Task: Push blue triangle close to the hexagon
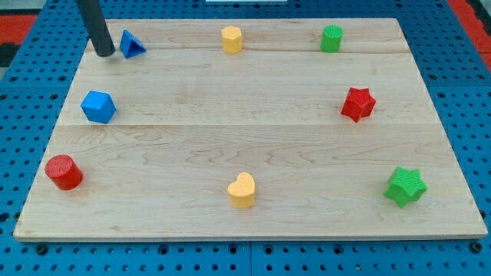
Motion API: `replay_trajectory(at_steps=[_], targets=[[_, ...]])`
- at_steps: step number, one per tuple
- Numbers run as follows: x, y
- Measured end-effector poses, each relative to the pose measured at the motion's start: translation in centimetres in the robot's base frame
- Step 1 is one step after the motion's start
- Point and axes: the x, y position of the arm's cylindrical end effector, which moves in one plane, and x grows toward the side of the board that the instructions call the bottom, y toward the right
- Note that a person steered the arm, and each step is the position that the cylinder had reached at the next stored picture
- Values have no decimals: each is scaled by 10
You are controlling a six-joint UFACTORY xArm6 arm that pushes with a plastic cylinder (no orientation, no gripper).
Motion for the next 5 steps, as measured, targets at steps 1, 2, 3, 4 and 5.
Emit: replay_trajectory(at_steps=[1, 2, 3, 4, 5], targets=[[-22, -7], [-25, 84], [-20, 115], [-16, 109], [-2, 106]])
